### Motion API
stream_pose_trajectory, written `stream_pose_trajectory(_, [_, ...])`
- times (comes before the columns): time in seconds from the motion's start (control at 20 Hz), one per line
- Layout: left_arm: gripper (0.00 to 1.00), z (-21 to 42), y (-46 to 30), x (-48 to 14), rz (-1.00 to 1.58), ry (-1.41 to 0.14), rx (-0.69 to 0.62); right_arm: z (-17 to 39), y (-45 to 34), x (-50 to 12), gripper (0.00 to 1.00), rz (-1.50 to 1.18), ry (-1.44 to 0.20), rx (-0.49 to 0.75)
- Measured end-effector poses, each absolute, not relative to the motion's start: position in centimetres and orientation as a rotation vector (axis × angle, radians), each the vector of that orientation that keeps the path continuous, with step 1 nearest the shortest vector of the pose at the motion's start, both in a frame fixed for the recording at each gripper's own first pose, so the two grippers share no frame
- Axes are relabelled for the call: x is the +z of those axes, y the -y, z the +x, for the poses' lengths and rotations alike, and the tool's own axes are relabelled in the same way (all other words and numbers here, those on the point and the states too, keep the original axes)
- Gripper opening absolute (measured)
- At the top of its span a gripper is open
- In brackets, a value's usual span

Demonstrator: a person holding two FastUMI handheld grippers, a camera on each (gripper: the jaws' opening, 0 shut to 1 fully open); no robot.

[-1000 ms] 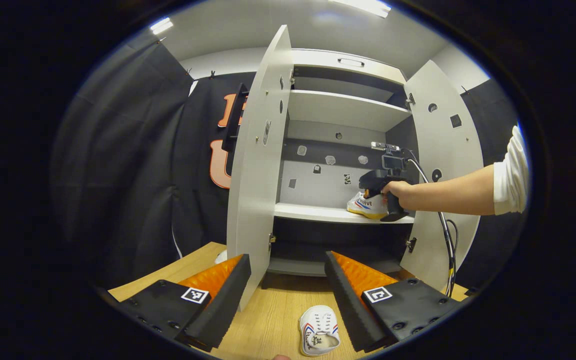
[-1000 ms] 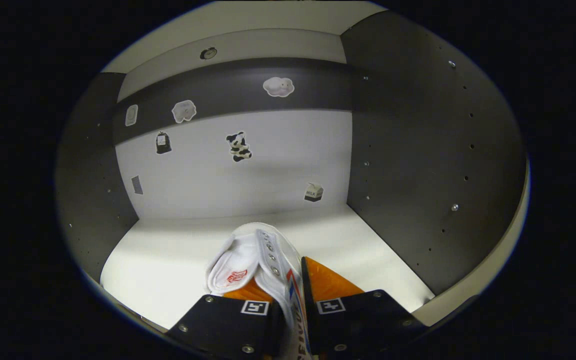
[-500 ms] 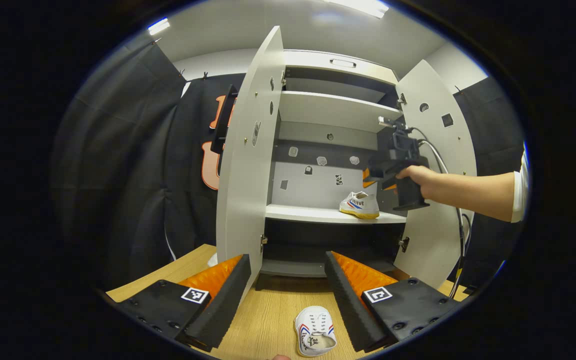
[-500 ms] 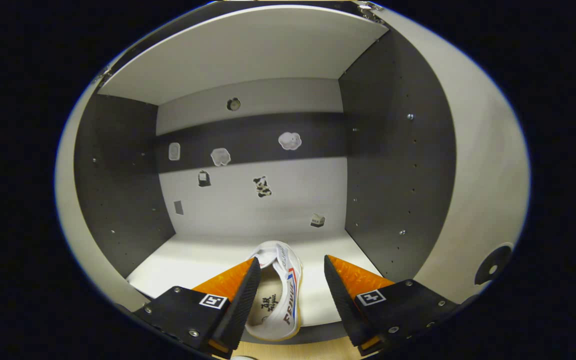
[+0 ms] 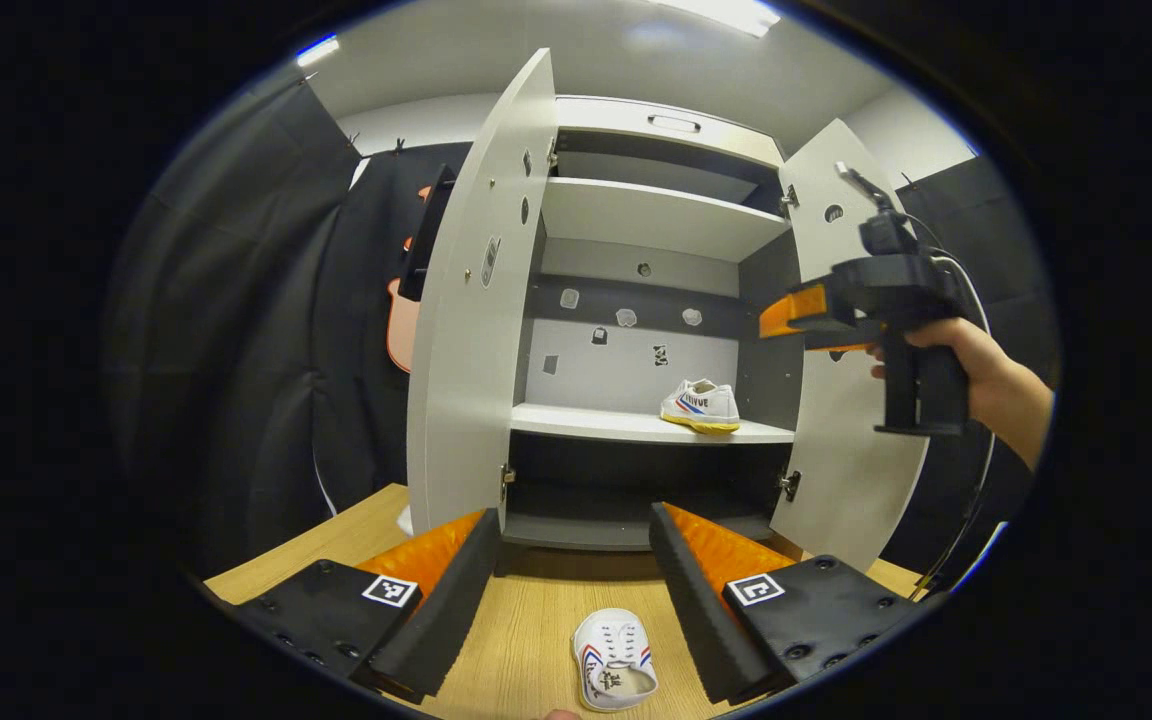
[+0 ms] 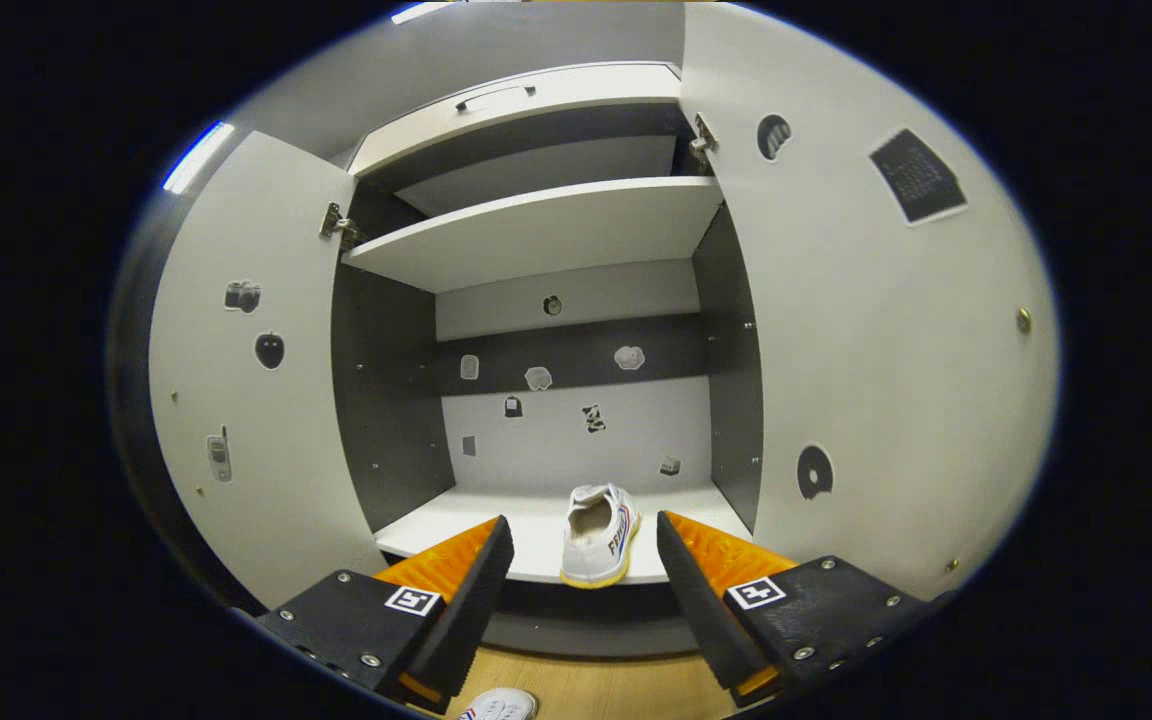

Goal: Grab one shoe with the right hand and put it into the shoe cabinet, grab the other shoe with the left hand and put it into the shoe cabinet; then close the right door with the right hand and the left door with the left hand.

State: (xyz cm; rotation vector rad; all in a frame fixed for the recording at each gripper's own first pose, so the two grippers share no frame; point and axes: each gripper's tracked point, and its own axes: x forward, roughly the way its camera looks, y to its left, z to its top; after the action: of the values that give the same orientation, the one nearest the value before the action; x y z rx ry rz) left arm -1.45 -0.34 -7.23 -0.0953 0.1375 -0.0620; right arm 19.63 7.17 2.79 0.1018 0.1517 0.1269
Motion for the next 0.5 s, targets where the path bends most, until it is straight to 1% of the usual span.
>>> stream_pose_trajectory(0.05, [0.99, -1.6, 0.4, -7.3, -0.093, -0.139, -0.064, 17.9, -6.6, 1.9, 0.90, 0.091, -0.140, 0.120])
stream_pose_trajectory(0.1, [0.96, -1.6, 0.5, -7.5, -0.091, -0.144, -0.064, 16.1, -5.9, 1.0, 0.92, 0.065, -0.120, 0.108])
stream_pose_trajectory(0.2, [0.96, -1.9, 0.7, -8.1, -0.085, -0.159, -0.064, 12.7, -4.8, -1.0, 0.92, 0.008, -0.089, 0.084])
stream_pose_trajectory(0.3, [0.96, -2.2, 0.7, -8.9, -0.080, -0.173, -0.065, 9.2, -4.7, -2.7, 0.92, -0.027, -0.068, 0.085])
stream_pose_trajectory(0.5, [0.96, -2.8, 1.3, -12.1, -0.065, -0.250, -0.098, 3.3, -4.7, -5.5, 0.92, -0.029, -0.068, 0.073])
